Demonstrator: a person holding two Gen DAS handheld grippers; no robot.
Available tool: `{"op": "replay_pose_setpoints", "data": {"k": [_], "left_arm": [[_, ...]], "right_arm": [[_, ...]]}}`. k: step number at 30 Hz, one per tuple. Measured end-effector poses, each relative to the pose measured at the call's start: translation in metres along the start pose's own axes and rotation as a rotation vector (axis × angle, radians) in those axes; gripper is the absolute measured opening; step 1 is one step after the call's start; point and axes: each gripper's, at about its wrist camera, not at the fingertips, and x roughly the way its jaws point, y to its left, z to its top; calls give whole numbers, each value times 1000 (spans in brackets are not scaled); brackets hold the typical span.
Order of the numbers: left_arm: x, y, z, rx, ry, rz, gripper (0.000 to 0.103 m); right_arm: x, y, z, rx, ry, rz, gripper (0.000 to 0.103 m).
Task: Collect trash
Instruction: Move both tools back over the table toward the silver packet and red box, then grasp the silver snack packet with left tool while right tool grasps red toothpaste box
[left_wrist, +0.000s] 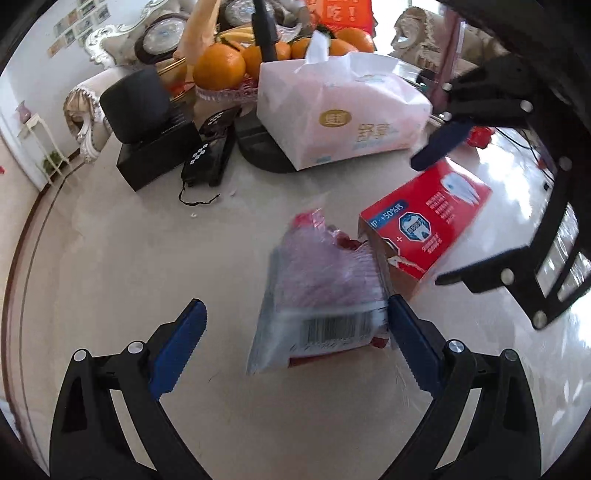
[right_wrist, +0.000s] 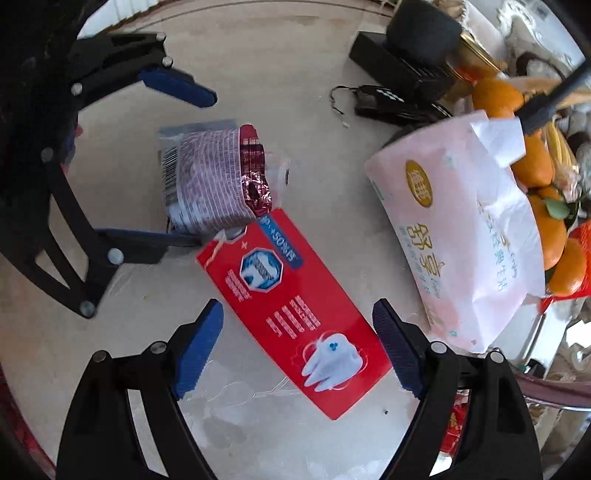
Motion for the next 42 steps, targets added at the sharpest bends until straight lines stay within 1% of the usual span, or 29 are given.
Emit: {"op": "replay_pose_setpoints", "data": {"k": [3, 5, 8, 9, 11, 12, 14, 18, 21, 24, 25, 27, 28, 29, 32, 35, 39, 41, 42], "left_arm": [[4, 2, 3, -43, -3, -7, 95], [4, 2, 4, -44, 1, -10, 95], [-1, -2, 1, 8, -7, 20, 95], [-2, -3, 0, 31, -5, 27, 95], [-1, -2, 1, 57, 6, 20, 95], [1, -1, 2, 63, 8, 10, 95], [4, 3, 6, 66, 7, -3, 95], [10, 5, 13, 72, 14, -37, 95], [17, 5, 17, 87, 22, -40, 95], [20, 8, 22, 73, 23, -54, 95], [19, 9, 23, 64, 23, -64, 95], [18, 11, 24, 56, 23, -70, 95], [18, 11, 23, 57, 29, -71, 95], [18, 11, 23, 58, 33, -76, 95], [19, 12, 24, 56, 37, -72, 95], [22, 15, 27, 24, 43, -101, 95], [28, 24, 30, -46, 45, -144, 95], [31, 31, 29, -104, 40, -171, 95], [31, 33, 28, -124, 33, -177, 92]], "right_arm": [[-4, -7, -9, 80, -39, 42, 79], [-8, -8, -14, 138, -56, 58, 79], [-16, -5, -28, 247, -92, 96, 79], [-17, -3, -32, 265, -100, 104, 79], [-18, 1, -41, 318, -99, 124, 79], [-18, 4, -44, 345, -108, 102, 79], [-19, 9, -46, 373, -139, 31, 79], [-17, 14, -45, 397, -186, -52, 79], [-10, 9, -42, 396, -187, -77, 79], [1, 11, -37, 373, -155, -107, 78], [2, 12, -36, 377, -163, -108, 77], [0, 9, -39, 412, -178, -71, 58], [-1, 8, -41, 425, -183, -64, 56], [-2, 7, -43, 440, -186, -63, 51], [-4, 2, -48, 501, -195, -45, 47], [-8, 1, -57, 550, -211, -63, 47], [-10, 0, -62, 578, -220, -27, 47], [-10, 0, -66, 576, -220, -22, 47], [-5, 1, -59, 574, -219, -24, 47]]}}
